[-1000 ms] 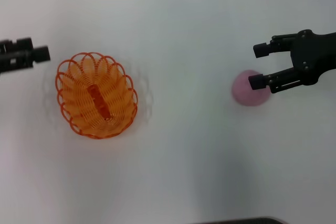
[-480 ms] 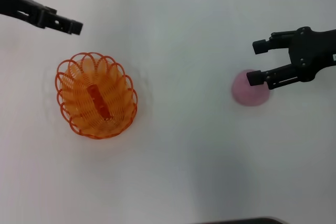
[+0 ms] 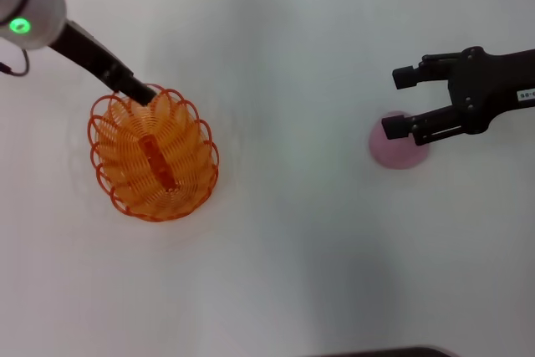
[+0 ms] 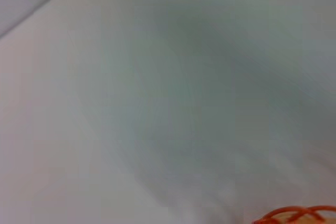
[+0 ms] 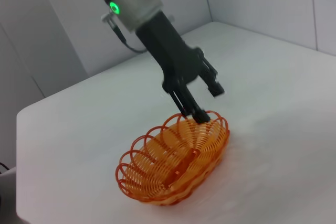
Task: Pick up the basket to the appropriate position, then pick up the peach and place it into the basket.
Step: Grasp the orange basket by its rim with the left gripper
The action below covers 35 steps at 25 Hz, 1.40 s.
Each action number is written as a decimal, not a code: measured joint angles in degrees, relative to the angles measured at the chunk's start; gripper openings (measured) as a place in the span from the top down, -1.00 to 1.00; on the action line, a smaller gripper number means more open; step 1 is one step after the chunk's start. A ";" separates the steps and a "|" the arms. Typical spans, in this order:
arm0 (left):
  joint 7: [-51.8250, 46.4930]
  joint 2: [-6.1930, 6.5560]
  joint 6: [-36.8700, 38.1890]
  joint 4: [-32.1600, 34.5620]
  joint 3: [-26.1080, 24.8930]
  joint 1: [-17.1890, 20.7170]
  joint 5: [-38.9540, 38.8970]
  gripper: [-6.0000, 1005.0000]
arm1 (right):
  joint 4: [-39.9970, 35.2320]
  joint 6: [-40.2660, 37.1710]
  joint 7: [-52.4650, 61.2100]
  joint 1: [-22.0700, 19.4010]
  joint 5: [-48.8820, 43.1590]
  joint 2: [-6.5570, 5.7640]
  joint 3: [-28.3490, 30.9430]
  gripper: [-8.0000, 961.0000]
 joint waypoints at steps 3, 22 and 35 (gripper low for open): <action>-0.34 -0.36 -1.95 -2.89 0.74 -0.87 1.30 -0.67 | 0.01 0.15 -0.01 -0.07 0.01 0.06 0.06 -0.97; -1.05 0.38 -5.65 -6.97 2.89 -0.58 1.51 -0.14 | 0.03 1.45 -0.10 -0.26 -0.03 0.48 -0.13 -0.97; -2.75 0.24 -3.78 -6.51 1.69 -0.29 1.42 0.69 | 0.03 1.50 -0.30 -0.38 0.07 0.58 0.20 -0.97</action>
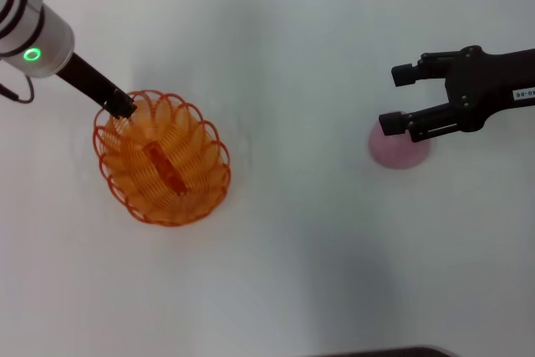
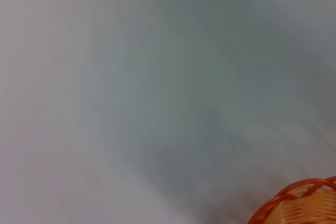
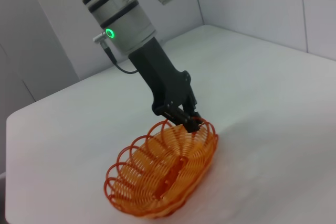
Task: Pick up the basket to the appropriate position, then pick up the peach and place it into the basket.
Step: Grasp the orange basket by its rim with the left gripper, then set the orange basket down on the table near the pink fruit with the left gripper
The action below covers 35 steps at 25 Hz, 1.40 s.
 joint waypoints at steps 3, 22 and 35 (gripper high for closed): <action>-0.20 0.28 4.17 0.73 -5.07 -0.24 -0.41 0.76 | 0.02 -0.01 -0.47 -0.05 0.06 -0.01 0.02 -0.97; -4.92 -0.84 11.49 7.09 -31.83 12.31 -20.45 0.86 | 0.09 0.20 -3.63 0.46 0.28 -0.09 1.75 -0.97; -3.55 -2.11 -3.90 -4.59 -24.89 21.49 -31.28 0.63 | -0.26 0.23 -3.22 2.06 0.95 -0.60 4.50 -0.97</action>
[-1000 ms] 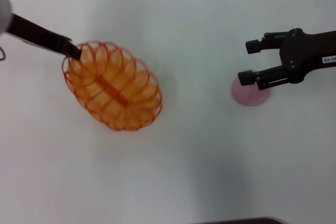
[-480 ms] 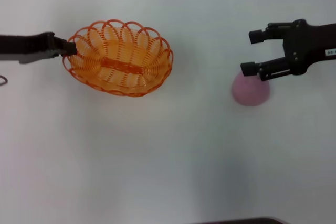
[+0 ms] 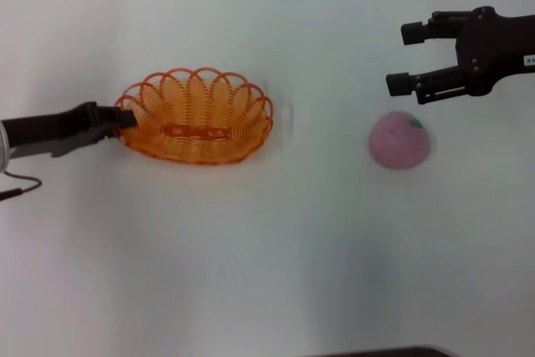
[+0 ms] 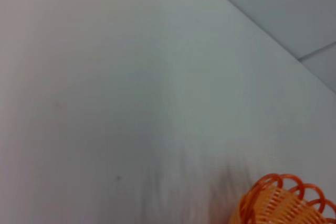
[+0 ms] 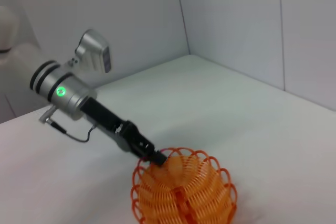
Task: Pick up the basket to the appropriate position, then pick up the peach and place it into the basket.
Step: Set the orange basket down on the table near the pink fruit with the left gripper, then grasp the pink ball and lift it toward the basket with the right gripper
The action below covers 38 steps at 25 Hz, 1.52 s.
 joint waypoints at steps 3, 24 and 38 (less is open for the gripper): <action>0.00 0.12 1.44 -0.11 -0.21 0.56 0.17 0.48 | -0.04 0.00 0.08 0.21 0.01 -0.02 0.80 -0.97; 26.61 0.60 21.79 15.35 -11.23 8.58 -11.44 -0.31 | -4.97 0.41 10.53 1.51 1.46 -2.21 5.49 -0.97; 57.54 0.12 32.01 6.08 -8.80 9.91 -16.61 -0.62 | -7.79 1.50 23.89 11.52 -28.84 0.69 -14.17 -0.91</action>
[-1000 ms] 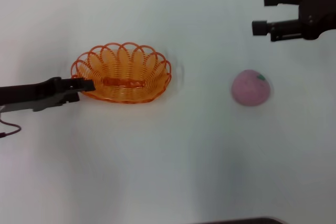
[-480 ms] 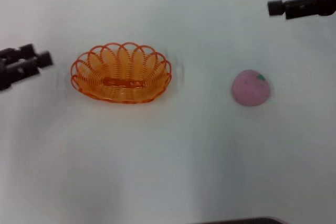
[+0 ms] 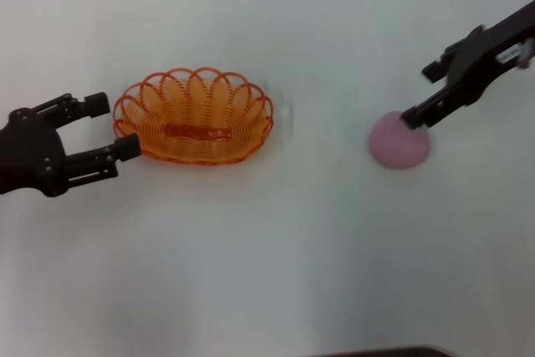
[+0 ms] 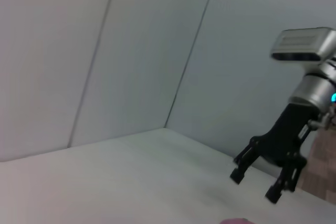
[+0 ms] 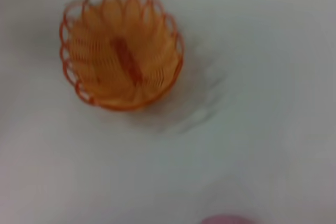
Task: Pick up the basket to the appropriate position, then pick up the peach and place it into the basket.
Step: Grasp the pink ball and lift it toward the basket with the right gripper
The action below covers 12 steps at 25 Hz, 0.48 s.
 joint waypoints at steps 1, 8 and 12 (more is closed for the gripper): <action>0.35 0.02 -0.09 -0.40 0.03 -0.07 0.00 -0.73 | 0.89 1.25 0.92 0.10 -0.08 0.07 -2.03 -0.90; 0.93 0.05 -2.07 -1.40 0.04 -0.18 -0.01 -0.70 | 6.71 8.95 4.98 0.43 -0.38 0.25 -12.16 -0.82; 1.00 0.14 -2.50 -2.43 0.02 -0.62 -0.05 -0.70 | 10.21 12.33 5.98 1.06 -0.69 0.26 -15.81 -0.77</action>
